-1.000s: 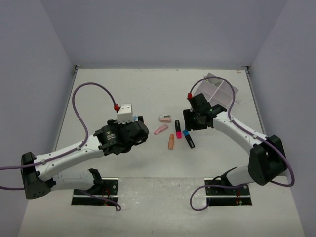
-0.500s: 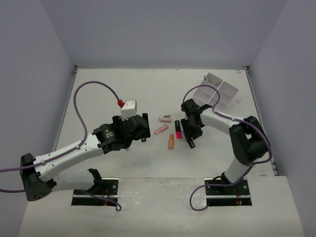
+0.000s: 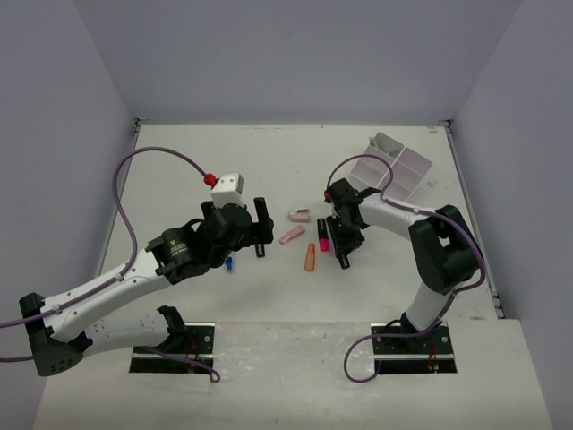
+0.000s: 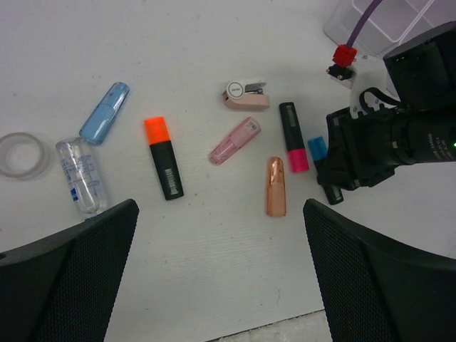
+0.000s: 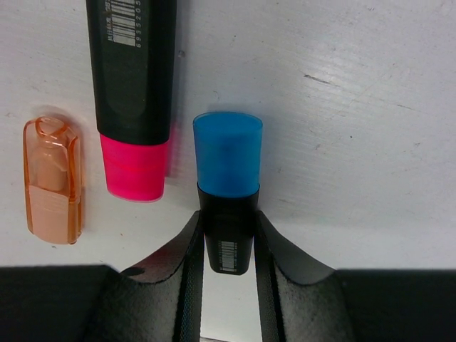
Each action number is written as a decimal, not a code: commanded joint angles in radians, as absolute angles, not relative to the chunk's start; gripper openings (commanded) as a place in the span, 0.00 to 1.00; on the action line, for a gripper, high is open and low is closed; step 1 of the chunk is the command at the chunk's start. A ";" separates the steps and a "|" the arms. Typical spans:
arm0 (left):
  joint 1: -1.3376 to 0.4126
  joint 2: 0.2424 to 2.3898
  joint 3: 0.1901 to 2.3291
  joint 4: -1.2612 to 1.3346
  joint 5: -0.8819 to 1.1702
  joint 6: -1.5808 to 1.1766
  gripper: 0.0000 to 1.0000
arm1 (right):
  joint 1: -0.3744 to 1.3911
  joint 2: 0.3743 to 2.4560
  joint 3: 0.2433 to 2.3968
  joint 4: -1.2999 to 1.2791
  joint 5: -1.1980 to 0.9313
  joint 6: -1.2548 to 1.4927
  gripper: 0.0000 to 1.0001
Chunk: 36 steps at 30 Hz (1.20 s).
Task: Sort the stationery into containers
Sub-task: Pick up the pen from the center of the board.
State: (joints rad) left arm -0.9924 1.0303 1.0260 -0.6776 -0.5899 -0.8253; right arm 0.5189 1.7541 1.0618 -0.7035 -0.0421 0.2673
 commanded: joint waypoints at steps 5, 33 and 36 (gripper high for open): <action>-0.971 1.055 1.057 -0.429 -0.478 -0.766 1.00 | 0.543 1.424 0.947 -0.529 0.003 0.298 0.00; -0.959 1.406 1.167 0.068 0.072 -0.714 0.00 | 0.604 0.796 0.887 -0.397 -0.316 0.274 0.00; -0.959 1.411 1.186 0.068 0.067 -0.684 0.00 | 0.604 0.795 0.894 -0.403 -0.243 0.296 0.14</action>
State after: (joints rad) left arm -0.9639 1.4059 1.1316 0.0357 0.0310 -0.7301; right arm 0.6022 0.8045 0.8331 -0.4136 -0.3259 0.2797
